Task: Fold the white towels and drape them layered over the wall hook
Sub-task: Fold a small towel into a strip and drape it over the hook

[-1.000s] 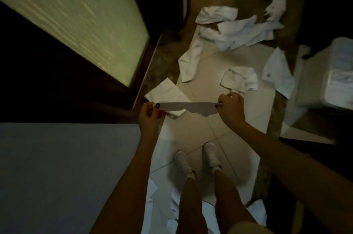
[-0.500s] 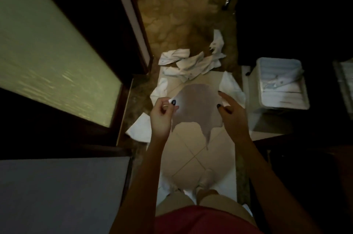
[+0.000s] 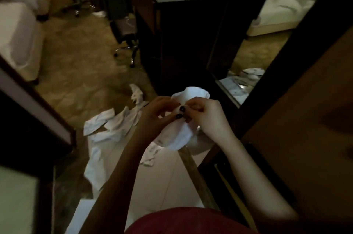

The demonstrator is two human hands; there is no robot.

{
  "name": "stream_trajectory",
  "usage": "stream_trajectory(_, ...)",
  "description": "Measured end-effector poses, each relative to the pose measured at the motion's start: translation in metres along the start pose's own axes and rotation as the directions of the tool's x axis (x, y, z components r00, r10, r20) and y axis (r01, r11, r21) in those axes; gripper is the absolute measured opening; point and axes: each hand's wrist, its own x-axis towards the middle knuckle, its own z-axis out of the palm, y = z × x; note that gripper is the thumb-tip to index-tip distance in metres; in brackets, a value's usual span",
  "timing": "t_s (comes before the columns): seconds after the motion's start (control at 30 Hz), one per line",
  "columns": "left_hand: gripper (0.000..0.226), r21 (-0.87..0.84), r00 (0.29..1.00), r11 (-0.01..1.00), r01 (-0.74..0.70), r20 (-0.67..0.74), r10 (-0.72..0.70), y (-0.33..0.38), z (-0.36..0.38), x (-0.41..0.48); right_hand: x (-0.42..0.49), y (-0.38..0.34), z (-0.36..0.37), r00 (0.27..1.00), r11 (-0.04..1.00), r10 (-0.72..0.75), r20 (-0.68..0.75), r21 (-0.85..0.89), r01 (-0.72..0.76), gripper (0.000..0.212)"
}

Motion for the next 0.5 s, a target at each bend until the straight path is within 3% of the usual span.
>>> stream_trajectory(0.2, 0.004, -0.125, 0.983, 0.98, -0.153, 0.08, 0.163, 0.024, 0.015, 0.039, -0.011, -0.009, -0.029, 0.957, 0.997, -0.014, -0.289, -0.071, -0.007, 0.013)
stream_trajectory(0.3, 0.013, -0.064, 0.961, 0.97, -0.234, 0.136, 0.241, 0.029, 0.026, 0.049, -0.021, -0.01, -0.033, 0.92, 0.996, 0.021, -0.392, -0.077, -0.056, 0.011)
stream_trajectory(0.4, 0.028, -0.267, 0.952, 0.961, -0.073, 0.268, 0.146, 0.03, 0.031, 0.047, -0.039, -0.011, -0.034, 0.876, 0.988, 0.068, -0.477, -0.086, -0.124, 0.009)
stream_trajectory(0.5, 0.026, -0.343, 0.91, 0.938, -0.05, 0.37, 0.184, 0.028, 0.04, 0.042, -0.064, -0.007, -0.032, 0.854, 0.926, 0.119, -0.507, -0.253, -0.28, 0.021)
